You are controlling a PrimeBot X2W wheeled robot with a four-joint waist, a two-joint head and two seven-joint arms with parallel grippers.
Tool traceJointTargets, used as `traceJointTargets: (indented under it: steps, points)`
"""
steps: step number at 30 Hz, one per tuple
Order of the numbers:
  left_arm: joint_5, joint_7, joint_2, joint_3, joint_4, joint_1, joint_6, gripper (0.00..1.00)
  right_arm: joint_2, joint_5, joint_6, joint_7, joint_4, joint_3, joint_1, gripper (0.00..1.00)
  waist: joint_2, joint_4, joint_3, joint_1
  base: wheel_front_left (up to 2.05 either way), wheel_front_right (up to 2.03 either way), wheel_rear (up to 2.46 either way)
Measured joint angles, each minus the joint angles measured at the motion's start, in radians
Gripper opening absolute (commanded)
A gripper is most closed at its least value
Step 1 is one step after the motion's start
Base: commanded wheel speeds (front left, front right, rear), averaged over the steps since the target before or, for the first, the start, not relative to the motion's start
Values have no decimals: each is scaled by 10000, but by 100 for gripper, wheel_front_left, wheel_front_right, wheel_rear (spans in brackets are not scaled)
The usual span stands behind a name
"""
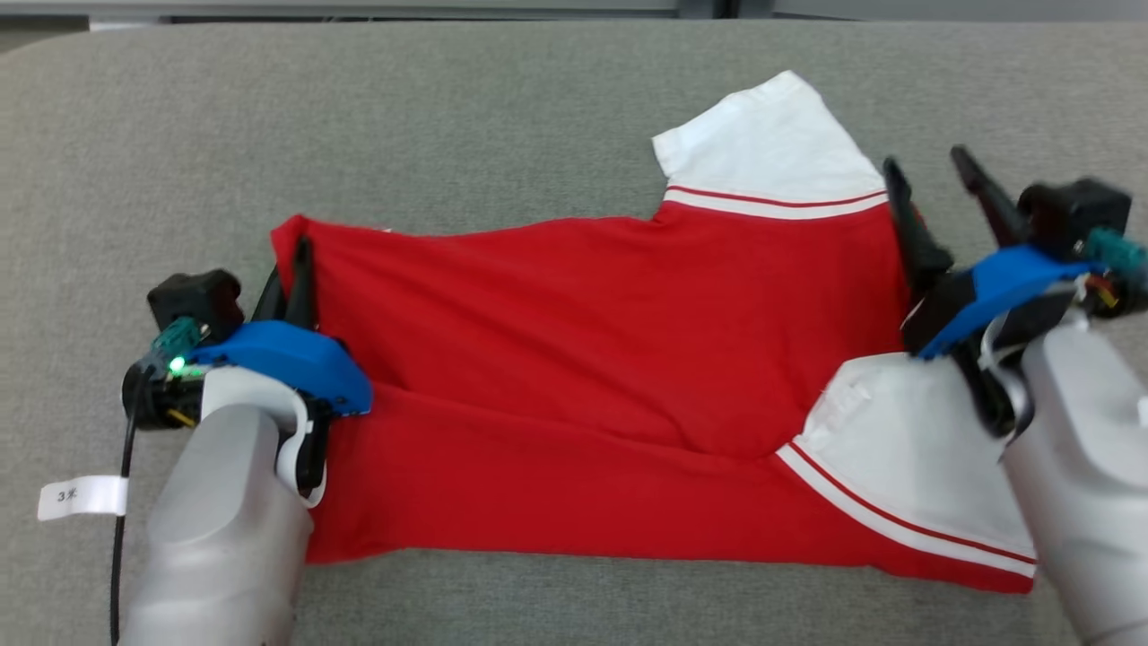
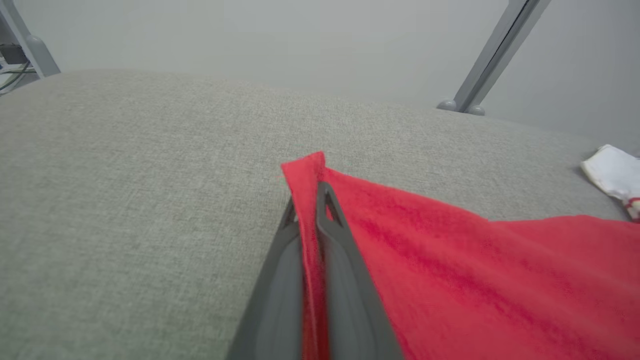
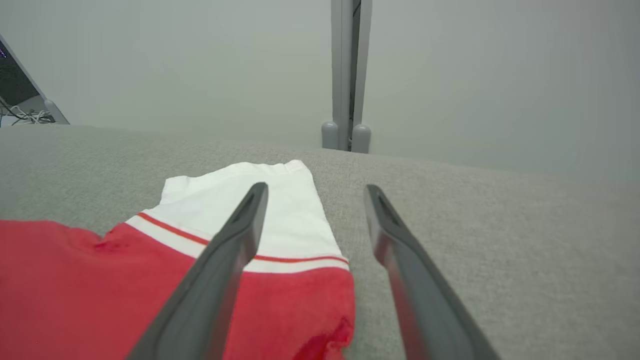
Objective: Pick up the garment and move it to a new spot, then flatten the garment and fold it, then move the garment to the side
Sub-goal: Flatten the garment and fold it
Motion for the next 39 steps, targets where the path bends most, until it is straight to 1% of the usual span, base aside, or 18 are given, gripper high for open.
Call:
traceJointTargets:
  steps: [5,7,10,13,16,21,26,29,31,33,36,39]
  points:
    - [217,-35,-293,-259,-637,-300,-52,0,-523,-209,0,721,968,-81,-1512,100,-1,502,340,0,0,0,0]
    - [265,-44,-401,-422,-832,-409,-56,0,-631,-205,0,1127,1406,-92,-2029,100,0,745,490,0,0,0,0]
    - [257,-44,-581,-732,-895,-445,-59,0,-867,-236,0,1396,1933,-115,-2684,100,-1,1199,658,0,0,0,0]
    - [121,-42,-644,-1020,-997,-549,-75,0,-1104,-385,0,1941,2537,-42,-3287,100,-1,1608,875,-1,0,0,0]
    - [-59,-42,-685,-1252,-1126,-624,-107,0,-1183,-408,2,2529,3043,134,-3739,100,-1,1938,1086,-1,0,0,0]
    - [-683,-42,-683,-2000,-1285,-624,-109,0,-1377,-405,2,3436,3814,265,-4389,100,0,2319,1335,-1,0,0,0]
    - [-1018,-44,-681,-2418,-1346,-653,-109,0,-1335,-355,0,4295,4355,537,-4742,100,0,2414,1429,-1,0,0,0]
    - [-1149,-44,-677,-2541,-1340,-684,-100,0,-1313,-221,0,4309,4418,648,-4796,0,-1,2398,1436,-1,0,0,0]
    - [-1162,-44,-683,-2587,-1358,-737,-56,0,-1333,-221,2,3894,4380,656,-4797,0,0,2371,1456,-1,0,0,0]
    - [-1156,-44,-679,-2552,-1415,-782,-38,0,-1450,-324,2,3214,4349,550,-4800,0,-1,2331,1487,-1,0,0,0]
    - [-991,-44,-681,-2318,-1580,-855,67,0,-1632,-629,2,2052,4383,148,-4943,0,-1,2227,1490,-1,0,0,0]
    - [-809,-44,-675,-2013,-1620,-860,102,0,-1622,-897,2,1160,4591,-288,-5032,0,-1,2086,1424,-1,0,0,0]
